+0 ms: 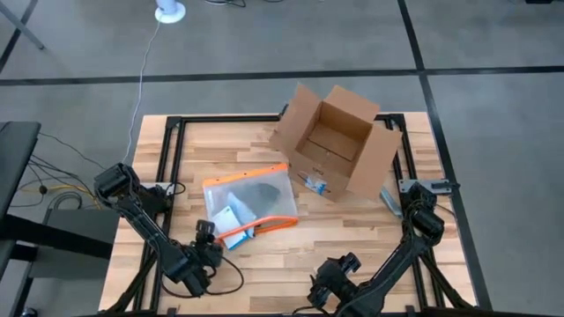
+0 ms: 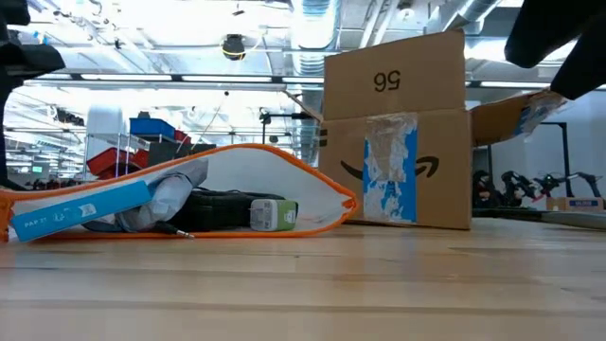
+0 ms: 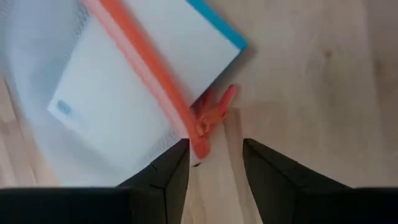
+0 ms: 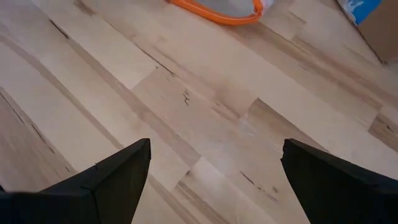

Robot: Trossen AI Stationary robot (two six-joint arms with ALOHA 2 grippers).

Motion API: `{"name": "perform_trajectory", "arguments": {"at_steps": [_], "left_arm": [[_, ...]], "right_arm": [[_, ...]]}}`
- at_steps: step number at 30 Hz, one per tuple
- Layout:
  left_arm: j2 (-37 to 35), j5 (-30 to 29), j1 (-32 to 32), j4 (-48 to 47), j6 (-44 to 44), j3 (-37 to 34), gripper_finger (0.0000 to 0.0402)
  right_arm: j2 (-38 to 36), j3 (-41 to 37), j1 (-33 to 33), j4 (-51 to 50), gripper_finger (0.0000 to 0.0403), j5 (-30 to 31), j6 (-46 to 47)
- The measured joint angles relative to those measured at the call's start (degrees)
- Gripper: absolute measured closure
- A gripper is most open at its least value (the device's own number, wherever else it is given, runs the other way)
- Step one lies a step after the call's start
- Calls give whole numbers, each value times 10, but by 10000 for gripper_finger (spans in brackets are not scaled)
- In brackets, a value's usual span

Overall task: Unpack boxes
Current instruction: Close the white zip bag

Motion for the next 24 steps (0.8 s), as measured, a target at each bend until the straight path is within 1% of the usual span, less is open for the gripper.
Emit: {"name": "perform_trajectory", "arguments": {"at_steps": [3, 7, 10, 16, 19, 23, 24], "left_arm": [[0, -7, 2, 7, -3, -22, 265], [0, -44, 13, 11, -15, -29, 265], [0, -46, 23, 19, -8, -29, 265], [0, -49, 30, 72, 16, -33, 269], [0, -47, 30, 79, 11, -39, 294], [0, -25, 31, 78, -5, -51, 368], [0, -20, 30, 78, -8, -52, 381]], "right_arm": [[0, 0, -2, 9, 62, 0, -1], [0, 0, -6, 13, 62, 0, -3], [0, 0, -7, 18, 62, 0, -4], [0, 0, -7, 19, 62, -1, -4], [0, 0, -7, 19, 62, -1, -4], [0, 0, -7, 19, 62, -1, -4], [0, 0, -7, 19, 62, -1, -4]]}}
